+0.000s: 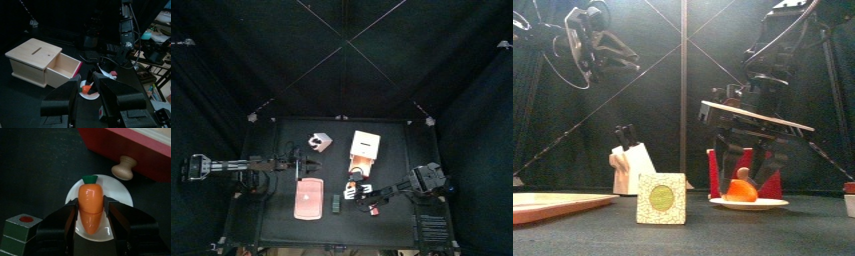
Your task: Grab carrot
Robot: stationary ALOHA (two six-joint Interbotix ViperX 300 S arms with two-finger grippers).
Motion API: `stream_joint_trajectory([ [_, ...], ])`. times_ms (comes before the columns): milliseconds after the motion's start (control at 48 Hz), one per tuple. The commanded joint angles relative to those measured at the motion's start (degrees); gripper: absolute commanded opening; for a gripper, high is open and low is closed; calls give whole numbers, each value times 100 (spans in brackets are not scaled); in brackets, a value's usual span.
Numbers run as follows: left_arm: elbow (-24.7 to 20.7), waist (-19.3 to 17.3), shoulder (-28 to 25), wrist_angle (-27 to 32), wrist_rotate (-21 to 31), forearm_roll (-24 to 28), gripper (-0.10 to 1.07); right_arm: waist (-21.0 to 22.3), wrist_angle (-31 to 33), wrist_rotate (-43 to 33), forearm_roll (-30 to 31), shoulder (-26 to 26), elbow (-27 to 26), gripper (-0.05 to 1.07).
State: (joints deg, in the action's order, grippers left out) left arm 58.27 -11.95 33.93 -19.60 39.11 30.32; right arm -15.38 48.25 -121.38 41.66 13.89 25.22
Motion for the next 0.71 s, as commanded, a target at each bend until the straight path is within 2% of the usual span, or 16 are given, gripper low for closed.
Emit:
stream_joint_trajectory([
  [0,-70,-9,9,-44,-9,-9,71,0,53,9,35,-290,-53,64],
  [688,0,-18,97,-53,-9,-88,71,0,70,9,44,-272,-88,64],
])
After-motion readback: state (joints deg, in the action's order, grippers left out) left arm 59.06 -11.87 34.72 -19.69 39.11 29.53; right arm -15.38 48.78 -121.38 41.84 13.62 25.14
